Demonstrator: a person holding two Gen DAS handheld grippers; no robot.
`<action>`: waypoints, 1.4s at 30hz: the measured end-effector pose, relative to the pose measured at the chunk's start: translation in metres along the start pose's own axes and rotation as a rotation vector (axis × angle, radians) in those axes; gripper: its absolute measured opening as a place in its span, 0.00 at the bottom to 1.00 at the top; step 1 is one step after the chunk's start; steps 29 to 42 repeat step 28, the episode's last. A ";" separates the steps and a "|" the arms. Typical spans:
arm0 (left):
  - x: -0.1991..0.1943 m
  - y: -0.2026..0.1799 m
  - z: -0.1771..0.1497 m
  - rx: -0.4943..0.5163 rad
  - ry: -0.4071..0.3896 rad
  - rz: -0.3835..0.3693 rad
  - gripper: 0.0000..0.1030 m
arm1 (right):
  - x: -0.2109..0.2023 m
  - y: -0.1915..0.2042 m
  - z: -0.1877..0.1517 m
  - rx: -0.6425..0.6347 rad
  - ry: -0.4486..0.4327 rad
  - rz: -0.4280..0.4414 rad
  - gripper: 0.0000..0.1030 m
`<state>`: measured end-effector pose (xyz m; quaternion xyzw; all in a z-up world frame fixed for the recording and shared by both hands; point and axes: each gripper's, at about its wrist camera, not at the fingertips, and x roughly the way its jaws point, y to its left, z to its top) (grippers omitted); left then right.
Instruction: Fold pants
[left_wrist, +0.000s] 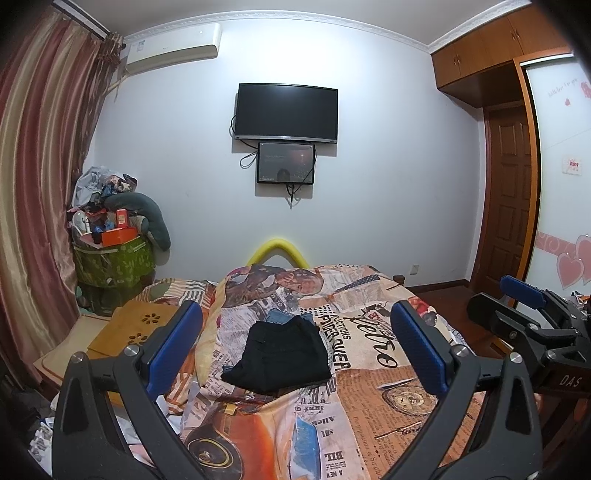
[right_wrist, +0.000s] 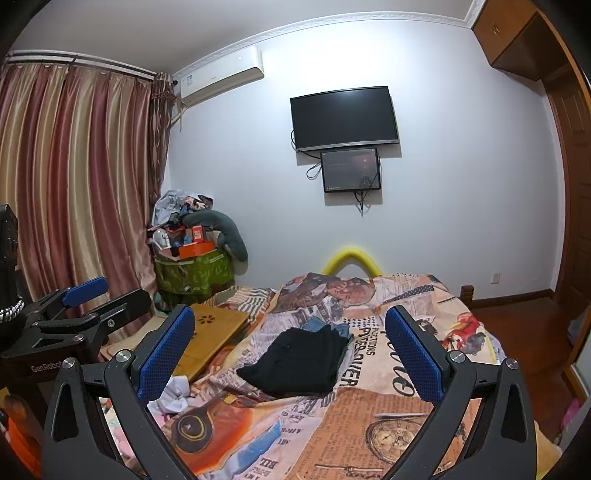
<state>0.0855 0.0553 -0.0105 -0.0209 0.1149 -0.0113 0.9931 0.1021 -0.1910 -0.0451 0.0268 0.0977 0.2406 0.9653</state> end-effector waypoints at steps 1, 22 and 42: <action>0.000 0.001 0.000 -0.002 0.002 -0.004 1.00 | 0.000 0.000 0.000 -0.001 0.001 0.000 0.99; -0.002 -0.001 -0.003 0.002 0.014 -0.024 1.00 | 0.001 0.001 -0.001 0.002 0.005 -0.001 0.99; 0.000 -0.002 -0.002 0.003 0.018 -0.029 1.00 | 0.000 0.001 -0.002 0.004 0.006 0.000 0.99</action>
